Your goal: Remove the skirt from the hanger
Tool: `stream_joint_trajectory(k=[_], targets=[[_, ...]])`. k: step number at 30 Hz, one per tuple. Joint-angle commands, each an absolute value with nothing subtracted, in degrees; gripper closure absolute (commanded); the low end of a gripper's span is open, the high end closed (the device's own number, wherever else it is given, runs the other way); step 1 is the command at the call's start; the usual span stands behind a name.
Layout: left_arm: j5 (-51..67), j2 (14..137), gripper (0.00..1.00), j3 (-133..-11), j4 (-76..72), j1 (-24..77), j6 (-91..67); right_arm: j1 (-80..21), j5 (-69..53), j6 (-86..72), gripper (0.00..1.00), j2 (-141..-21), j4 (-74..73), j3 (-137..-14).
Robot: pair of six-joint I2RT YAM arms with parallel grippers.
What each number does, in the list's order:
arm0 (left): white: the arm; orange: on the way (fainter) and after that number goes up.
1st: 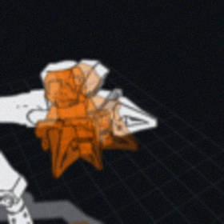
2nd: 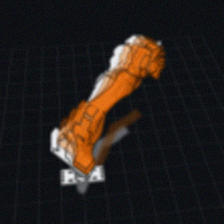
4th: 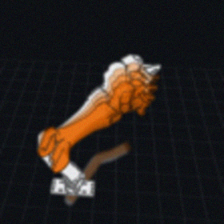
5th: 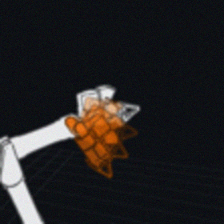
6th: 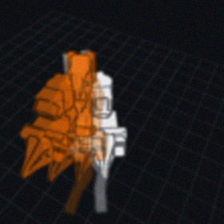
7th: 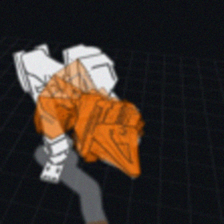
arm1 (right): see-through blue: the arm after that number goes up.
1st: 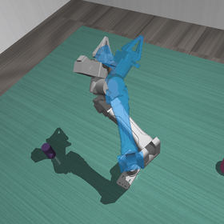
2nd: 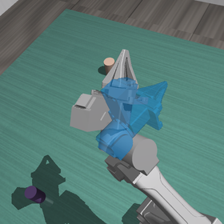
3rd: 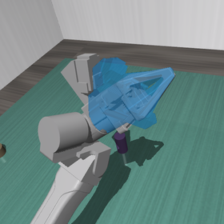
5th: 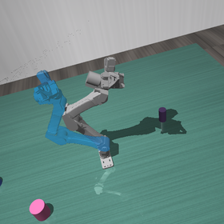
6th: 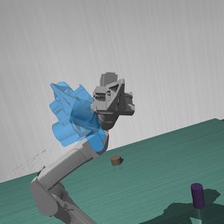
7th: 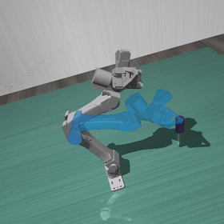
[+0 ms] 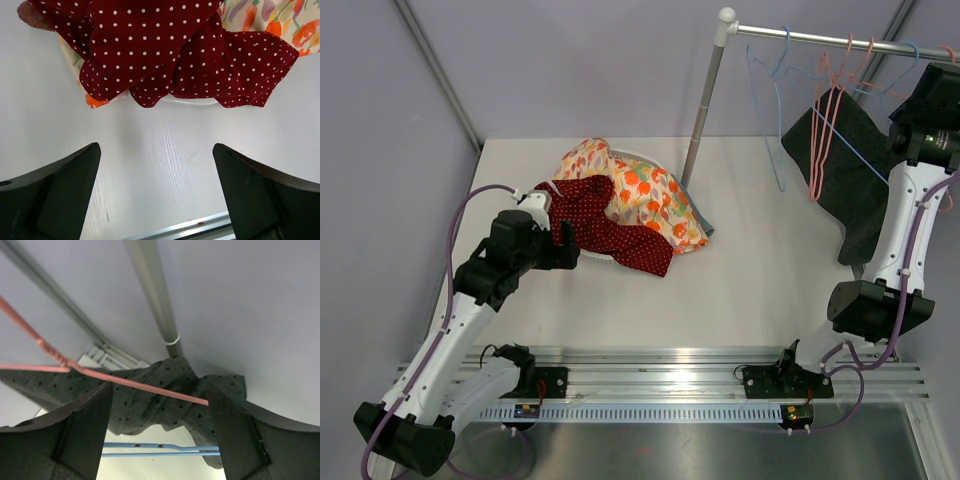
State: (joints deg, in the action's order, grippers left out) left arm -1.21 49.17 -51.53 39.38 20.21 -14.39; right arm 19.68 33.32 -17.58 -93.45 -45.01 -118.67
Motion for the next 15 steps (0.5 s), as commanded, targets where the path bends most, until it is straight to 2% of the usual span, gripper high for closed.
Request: stream_joint_trajectory(k=[1, 6, 8, 11, 12, 13, 15], targets=[[-0.9, 48.8, 0.01, -53.1, 38.1, 20.5, -13.5, 19.8, 27.7, -19.2, 0.18, -94.4, -44.9, -118.6], [-1.1, 49.0, 0.01, -53.0, 38.2, 20.5, -13.5, 19.8, 24.4, -19.7, 0.19, -95.4, -44.4, -118.1], [-1.4, 49.2, 0.01, -53.0, 38.3, 20.5, -13.5, 19.8, 22.5, -20.1, 0.24, -96.0, -44.4, -117.6], [-1.8, 49.8, 0.01, -53.1, 38.5, 20.5, -13.5, 19.8, 21.0, -20.1, 0.47, -96.9, -44.4, -117.1], [-1.9, 49.9, 0.01, -53.1, 38.5, 20.5, -13.5, 19.8, 20.9, -20.0, 0.57, -96.9, -44.3, -116.9], [-1.9, 50.0, 0.01, -53.1, 38.6, 20.5, -13.5, 19.8, 20.8, -19.9, 0.72, -96.8, -44.1, -116.6], [-2.1, 50.2, 0.01, -53.1, 38.6, 20.5, -13.5, 19.8, 21.0, -19.8, 0.89, -96.2, -43.9, -116.4]])
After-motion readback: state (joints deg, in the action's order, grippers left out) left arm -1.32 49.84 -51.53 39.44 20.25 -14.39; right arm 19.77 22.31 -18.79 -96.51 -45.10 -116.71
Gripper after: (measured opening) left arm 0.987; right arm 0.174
